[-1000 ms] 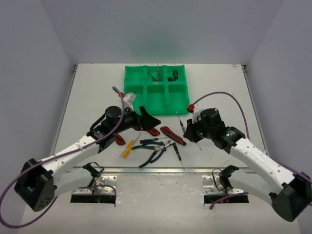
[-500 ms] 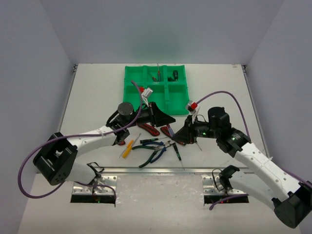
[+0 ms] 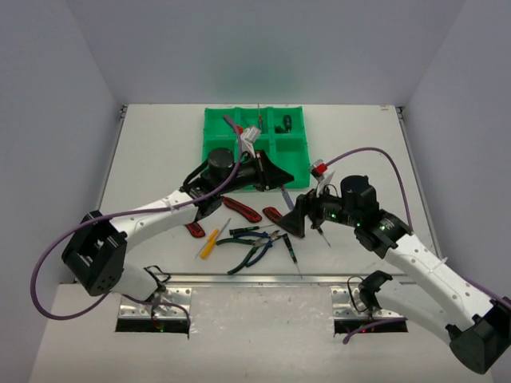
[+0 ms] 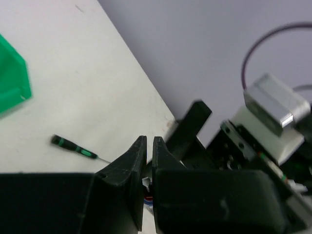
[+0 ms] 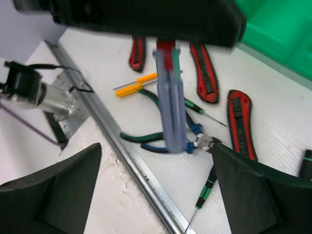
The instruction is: Sort the tools into containers
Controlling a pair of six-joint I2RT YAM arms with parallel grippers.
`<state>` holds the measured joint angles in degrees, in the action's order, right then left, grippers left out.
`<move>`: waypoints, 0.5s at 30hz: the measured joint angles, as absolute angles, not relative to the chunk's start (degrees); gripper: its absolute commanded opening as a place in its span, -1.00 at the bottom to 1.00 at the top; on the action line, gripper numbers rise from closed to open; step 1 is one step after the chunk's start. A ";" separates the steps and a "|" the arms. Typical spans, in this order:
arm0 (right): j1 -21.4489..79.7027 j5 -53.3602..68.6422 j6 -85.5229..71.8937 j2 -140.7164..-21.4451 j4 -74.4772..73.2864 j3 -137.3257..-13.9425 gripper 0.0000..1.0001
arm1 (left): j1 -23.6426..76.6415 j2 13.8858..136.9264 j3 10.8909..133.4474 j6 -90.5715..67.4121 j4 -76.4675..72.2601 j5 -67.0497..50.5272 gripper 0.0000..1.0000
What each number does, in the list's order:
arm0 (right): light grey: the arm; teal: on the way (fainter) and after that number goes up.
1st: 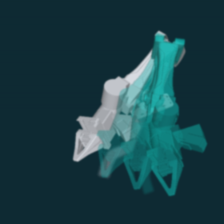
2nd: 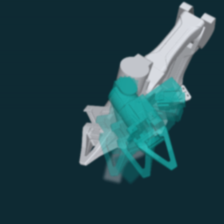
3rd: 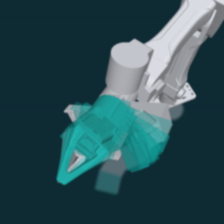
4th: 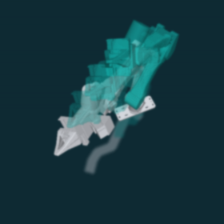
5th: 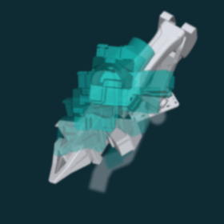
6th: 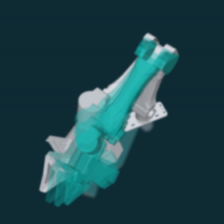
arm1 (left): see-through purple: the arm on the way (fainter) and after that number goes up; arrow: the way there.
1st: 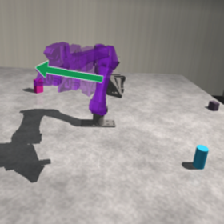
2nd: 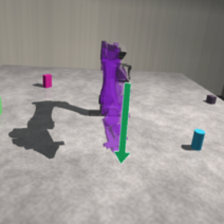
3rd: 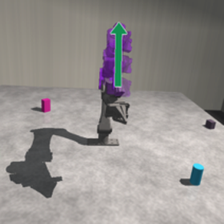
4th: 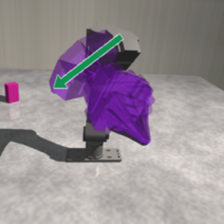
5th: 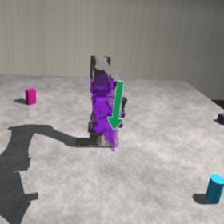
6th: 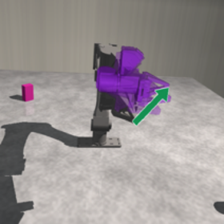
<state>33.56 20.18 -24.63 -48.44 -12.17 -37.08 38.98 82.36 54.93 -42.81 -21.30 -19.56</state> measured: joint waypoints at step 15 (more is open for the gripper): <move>33.52 -1.69 -20.40 -38.18 -22.72 -37.28 0.98 | 21.18 132.98 128.49 -25.06 6.19 11.60 -1.00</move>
